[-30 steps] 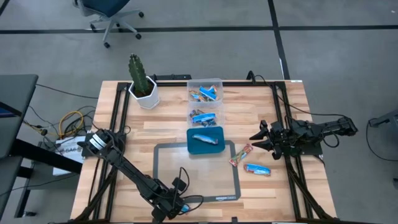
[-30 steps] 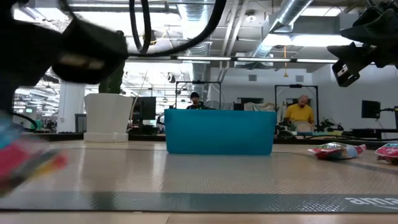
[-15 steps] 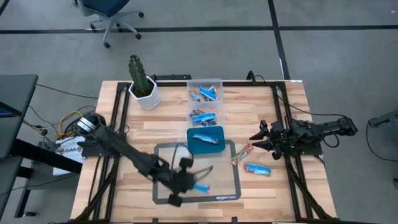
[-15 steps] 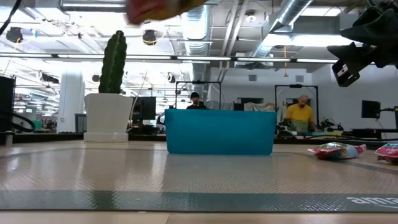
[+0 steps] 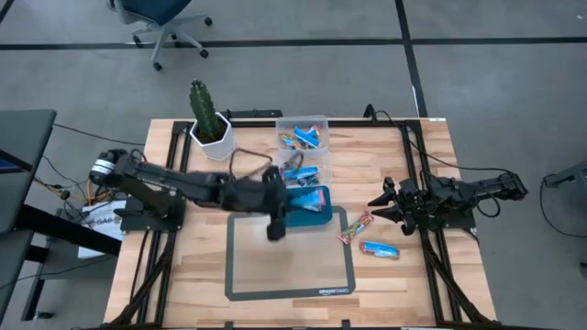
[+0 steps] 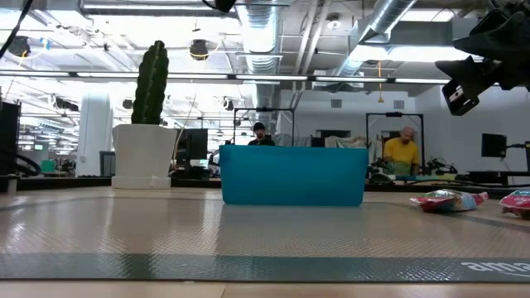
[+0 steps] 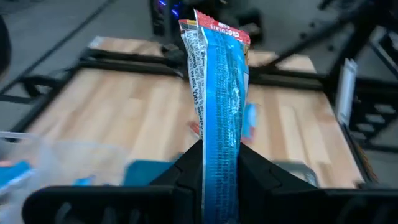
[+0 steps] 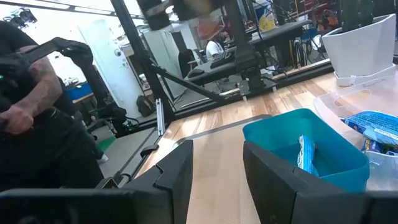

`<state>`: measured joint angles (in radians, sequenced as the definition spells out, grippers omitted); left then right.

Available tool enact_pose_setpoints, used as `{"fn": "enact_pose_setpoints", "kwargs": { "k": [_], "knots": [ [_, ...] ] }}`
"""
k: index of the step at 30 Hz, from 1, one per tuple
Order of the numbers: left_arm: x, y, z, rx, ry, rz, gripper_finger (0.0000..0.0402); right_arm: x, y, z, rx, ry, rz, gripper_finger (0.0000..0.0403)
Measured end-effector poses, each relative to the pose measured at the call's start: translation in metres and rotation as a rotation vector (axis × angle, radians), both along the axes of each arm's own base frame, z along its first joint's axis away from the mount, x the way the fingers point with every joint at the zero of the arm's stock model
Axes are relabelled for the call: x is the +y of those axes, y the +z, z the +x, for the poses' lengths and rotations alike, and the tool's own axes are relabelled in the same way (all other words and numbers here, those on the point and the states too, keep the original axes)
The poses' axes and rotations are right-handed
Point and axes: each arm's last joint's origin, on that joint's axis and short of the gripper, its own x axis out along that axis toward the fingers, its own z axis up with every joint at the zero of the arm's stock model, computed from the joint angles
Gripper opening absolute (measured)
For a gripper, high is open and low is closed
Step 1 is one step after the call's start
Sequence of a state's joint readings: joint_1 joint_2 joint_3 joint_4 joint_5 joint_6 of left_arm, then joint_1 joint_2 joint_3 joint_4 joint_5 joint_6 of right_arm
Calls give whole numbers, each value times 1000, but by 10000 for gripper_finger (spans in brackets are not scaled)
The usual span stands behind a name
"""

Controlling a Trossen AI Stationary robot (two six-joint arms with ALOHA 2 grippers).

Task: Pick and place Granola Bars by type
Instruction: Put the red granola bar into the blue bin

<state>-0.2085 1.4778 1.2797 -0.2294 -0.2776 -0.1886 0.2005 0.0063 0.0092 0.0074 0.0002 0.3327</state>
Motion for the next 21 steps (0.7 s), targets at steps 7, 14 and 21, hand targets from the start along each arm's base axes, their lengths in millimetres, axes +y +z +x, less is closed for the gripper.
{"fn": "enact_pose_setpoints", "kwargs": {
  "k": [7, 14, 21],
  "knots": [
    [36, 3, -2, 17, 106, 2, 57, 0, 0, 0, 0, 0, 0, 133],
    [56, -16, 12, 89, 155, -6, 57, 0, 0, 0, 0, 0, 0, 133],
    [67, -57, 33, 240, 154, -14, 57, 0, 0, 0, 0, 0, 0, 134]
  ]
}}
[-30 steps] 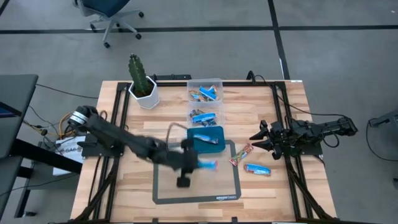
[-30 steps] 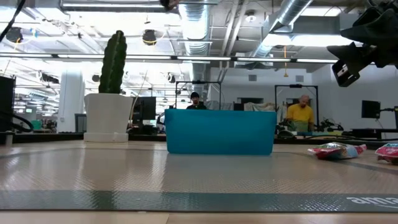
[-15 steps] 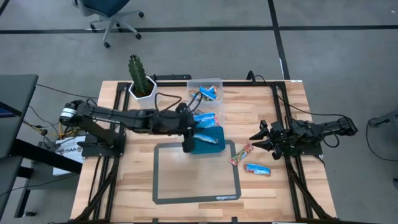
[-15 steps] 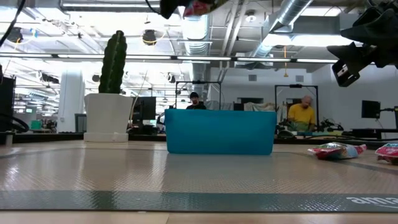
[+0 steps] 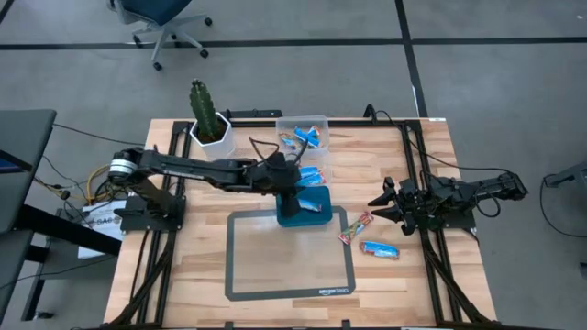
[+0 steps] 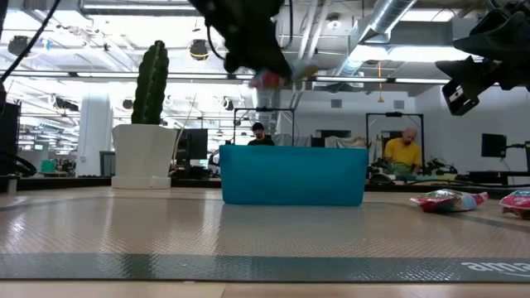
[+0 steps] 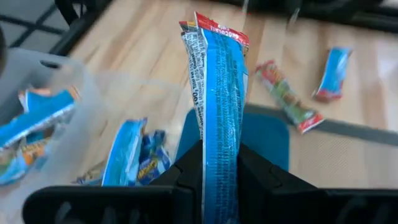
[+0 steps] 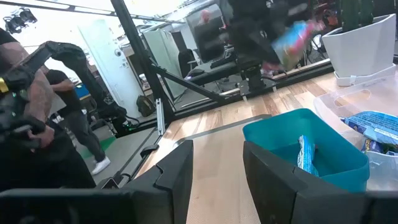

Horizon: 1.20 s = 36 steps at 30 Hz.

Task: Pick and place Granola Bars by type
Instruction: Put the red granola bar into the blue bin

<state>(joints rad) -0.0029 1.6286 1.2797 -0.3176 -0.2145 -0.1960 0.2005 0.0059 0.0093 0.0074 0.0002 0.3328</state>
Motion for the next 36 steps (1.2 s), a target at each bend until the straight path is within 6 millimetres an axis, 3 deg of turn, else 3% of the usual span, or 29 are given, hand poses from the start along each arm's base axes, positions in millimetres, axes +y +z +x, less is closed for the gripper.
{"fn": "enact_pose_setpoints", "kwargs": {
  "k": [8, 17, 24, 33, 36],
  "knots": [
    [1, -52, 12, 241, -31, 0, 57, 0, 0, 0, 0, 0, 0, 134],
    [-1, -94, 24, 358, -69, -42, 57, 0, 0, 0, 0, 0, 0, 134],
    [-3, -98, 25, 373, -156, -55, 69, 0, 0, 0, 0, 0, 0, 133],
    [-2, -98, 25, 372, -153, -59, 153, 0, 0, 0, 0, 0, 0, 133],
    [-2, -89, 23, 355, -154, -58, 168, 0, 0, 0, 0, 0, 0, 133]
  ]
}}
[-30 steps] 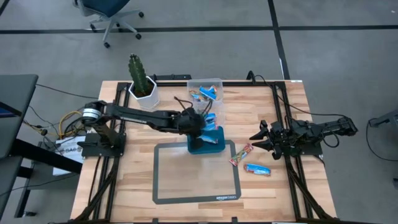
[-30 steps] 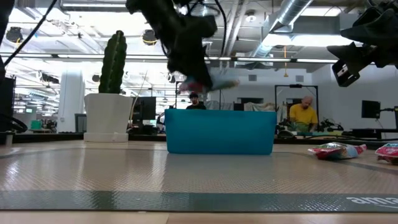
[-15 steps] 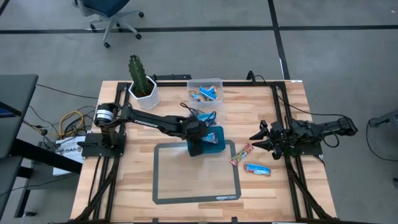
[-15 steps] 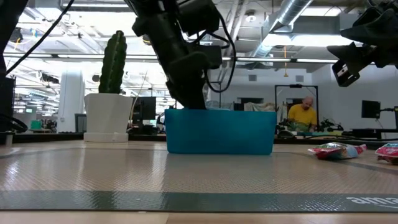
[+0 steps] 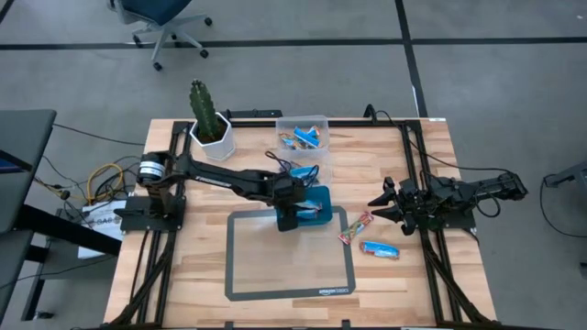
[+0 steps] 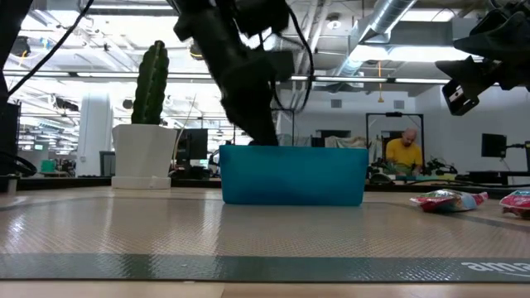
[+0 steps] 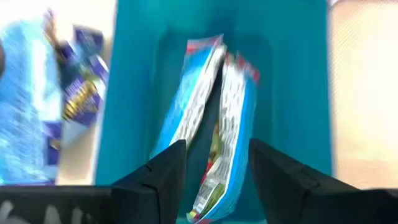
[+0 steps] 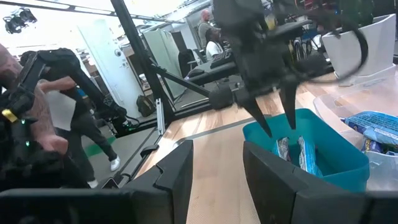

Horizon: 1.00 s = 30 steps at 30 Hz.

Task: Pick and place Granola Bars by type
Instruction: Put the red granola bar into the blue bin

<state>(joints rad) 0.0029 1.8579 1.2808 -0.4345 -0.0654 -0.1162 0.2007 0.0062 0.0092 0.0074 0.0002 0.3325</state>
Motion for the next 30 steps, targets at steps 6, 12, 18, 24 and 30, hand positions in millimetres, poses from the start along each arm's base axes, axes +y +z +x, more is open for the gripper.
{"fn": "enact_pose_setpoints", "kwargs": {
  "k": [6, 12, 18, 24, 30],
  "knots": [
    [2, 20, -31, -78, 70, 4, 174, 0, 0, 0, 0, 0, 0, 134],
    [-2, 12, -98, -251, 106, -72, 174, 0, 0, 0, 0, 0, 0, 134],
    [-8, -2, -165, -300, 81, -103, 174, 0, 0, 0, 0, 0, 0, 133],
    [-10, -11, -215, -404, 54, -124, 174, 0, 0, 0, 0, 0, 0, 134],
    [-10, -13, -243, -560, 37, -132, 174, 0, 0, 0, 0, 0, 0, 133]
  ]
}}
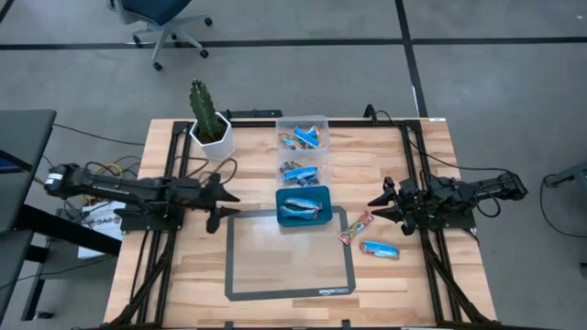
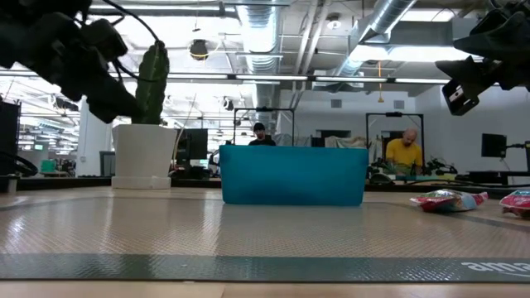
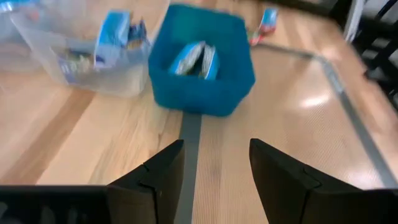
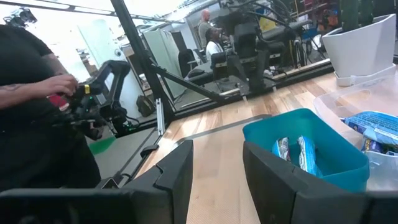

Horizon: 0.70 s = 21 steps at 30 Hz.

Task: Pick and place Granola Bars by type
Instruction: Put the red granola bar into the blue bin

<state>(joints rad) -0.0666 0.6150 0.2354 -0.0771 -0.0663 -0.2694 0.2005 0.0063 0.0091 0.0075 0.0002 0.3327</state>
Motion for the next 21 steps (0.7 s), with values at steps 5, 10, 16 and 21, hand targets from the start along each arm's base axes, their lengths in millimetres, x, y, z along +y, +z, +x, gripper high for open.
{"fn": "enact_pose_setpoints", "kwargs": {
  "k": [5, 10, 16, 21],
  "knots": [
    [1, -5, -12, -87, -2, 1, 174, 0, 0, 0, -1, 0, 0, 134],
    [1, -12, -19, -133, -2, 1, 174, 0, 0, 0, 0, 0, 0, 133],
    [2, -16, -24, -234, 17, 15, 174, 0, 0, 0, 0, 0, 0, 134],
    [4, -19, -28, -283, 46, 32, 174, 0, 0, 0, 0, 0, 0, 133]
  ]
}}
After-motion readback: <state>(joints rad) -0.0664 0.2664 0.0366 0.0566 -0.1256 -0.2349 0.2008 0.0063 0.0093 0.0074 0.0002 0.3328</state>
